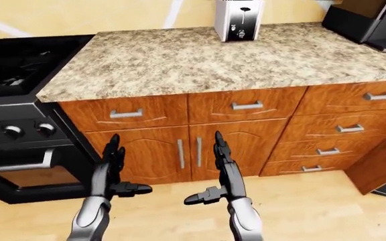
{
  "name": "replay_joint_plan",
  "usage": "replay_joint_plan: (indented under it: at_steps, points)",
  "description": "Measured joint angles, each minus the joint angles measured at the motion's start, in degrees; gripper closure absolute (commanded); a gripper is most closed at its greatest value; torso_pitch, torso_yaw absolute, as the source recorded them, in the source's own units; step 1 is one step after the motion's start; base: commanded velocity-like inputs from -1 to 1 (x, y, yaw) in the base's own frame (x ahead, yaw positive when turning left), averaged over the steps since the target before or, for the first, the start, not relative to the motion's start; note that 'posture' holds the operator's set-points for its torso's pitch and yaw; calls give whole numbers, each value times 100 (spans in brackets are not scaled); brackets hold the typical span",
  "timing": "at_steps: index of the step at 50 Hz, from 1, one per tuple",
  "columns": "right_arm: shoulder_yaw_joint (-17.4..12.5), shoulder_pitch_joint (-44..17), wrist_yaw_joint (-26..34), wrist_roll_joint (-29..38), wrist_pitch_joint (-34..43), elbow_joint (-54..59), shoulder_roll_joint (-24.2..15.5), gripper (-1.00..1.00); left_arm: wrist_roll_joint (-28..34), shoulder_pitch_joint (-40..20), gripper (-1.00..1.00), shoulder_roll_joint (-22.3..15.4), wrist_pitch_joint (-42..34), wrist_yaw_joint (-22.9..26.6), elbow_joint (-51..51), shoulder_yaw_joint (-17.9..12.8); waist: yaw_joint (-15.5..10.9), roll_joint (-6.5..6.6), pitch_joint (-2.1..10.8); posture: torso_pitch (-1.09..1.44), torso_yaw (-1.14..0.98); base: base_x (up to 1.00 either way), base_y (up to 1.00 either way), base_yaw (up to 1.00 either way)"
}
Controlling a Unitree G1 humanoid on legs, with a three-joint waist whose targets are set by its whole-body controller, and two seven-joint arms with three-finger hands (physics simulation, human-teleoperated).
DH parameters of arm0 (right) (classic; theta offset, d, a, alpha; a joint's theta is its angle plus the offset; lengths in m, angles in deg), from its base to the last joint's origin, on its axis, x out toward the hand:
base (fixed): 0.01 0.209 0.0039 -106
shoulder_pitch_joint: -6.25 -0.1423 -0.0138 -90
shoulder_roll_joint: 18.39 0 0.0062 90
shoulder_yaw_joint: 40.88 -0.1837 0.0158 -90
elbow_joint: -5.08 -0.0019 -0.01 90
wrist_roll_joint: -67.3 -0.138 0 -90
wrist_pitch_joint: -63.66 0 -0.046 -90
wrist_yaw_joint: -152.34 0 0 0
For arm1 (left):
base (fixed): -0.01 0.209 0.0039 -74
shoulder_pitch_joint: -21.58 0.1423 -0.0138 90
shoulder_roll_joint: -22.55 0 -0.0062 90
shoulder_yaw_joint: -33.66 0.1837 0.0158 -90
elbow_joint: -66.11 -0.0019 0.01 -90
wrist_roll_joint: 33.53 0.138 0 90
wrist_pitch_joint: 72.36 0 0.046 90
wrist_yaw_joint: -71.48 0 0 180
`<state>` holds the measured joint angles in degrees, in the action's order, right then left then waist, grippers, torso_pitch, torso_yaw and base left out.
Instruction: Navigate to the stove.
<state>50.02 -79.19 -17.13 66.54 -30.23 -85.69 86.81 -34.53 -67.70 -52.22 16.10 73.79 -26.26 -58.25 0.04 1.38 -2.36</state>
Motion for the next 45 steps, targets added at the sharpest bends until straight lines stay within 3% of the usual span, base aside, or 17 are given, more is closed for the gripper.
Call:
replay_joint_plan:
  at_steps: [3,4,7,9,14,17,22,25,28,32,40,42,45]
  points:
    - [4,-22,8,1,-25,1,3,-100,-1,-5,-100,-6,23,-5,26,2,-6,320,55,0,0,0,0,24]
    - [39,-34,10,3,-22,19,47,-100,-1,-11,-100,-45,26,-7,0,-30,-49,244,29,0,0,0,0,24]
    - [151,-1,41,22,19,72,62,-100,3,59,-100,-57,-17,-42,-79,-121,-107,212,51,0,0,0,2,12]
    - [139,-59,49,41,-13,109,50,-100,4,54,-100,-61,-26,-60,-45,-134,-72,82,45,0,0,0,0,0]
    - [76,-86,23,71,-79,21,25,-100,0,0,-100,-37,17,-39,10,-62,-85,-382,38,0,0,0,0,0]
    - [6,-33,2,92,-39,87,-15,-100,0,36,-100,18,-37,-8,-127,42,2,-212,9,0,0,0,11,0]
    - [-19,8,-23,110,40,94,-21,-100,0,11,-100,13,-53,21,-47,47,40,-210,109,0,0,0,17,0]
    - [12,-38,-11,103,-6,-21,-12,-100,0,-26,-100,4,23,4,43,11,50,2,79,0,0,0,19,0]
    - [28,-50,-7,100,-28,-87,5,-100,-2,-19,-100,-9,54,1,57,12,34,310,116,0,0,0,21,0]
    - [158,1,33,109,44,48,56,-100,3,46,-100,-54,-9,-39,-69,-110,-14,158,49,0,0,0,24,0]
    - [76,-41,11,100,19,-38,32,-100,2,8,-100,-39,-7,-27,-4,-48,23,-515,38,0,0,0,27,0]
    - [27,-37,5,102,11,-3,-12,-100,1,4,-100,16,3,-16,-34,14,110,-427,31,0,0,0,26,0]
    - [-22,5,-18,106,37,65,-17,-100,0,35,-100,23,-33,21,-84,78,117,-454,92,0,0,0,27,0]
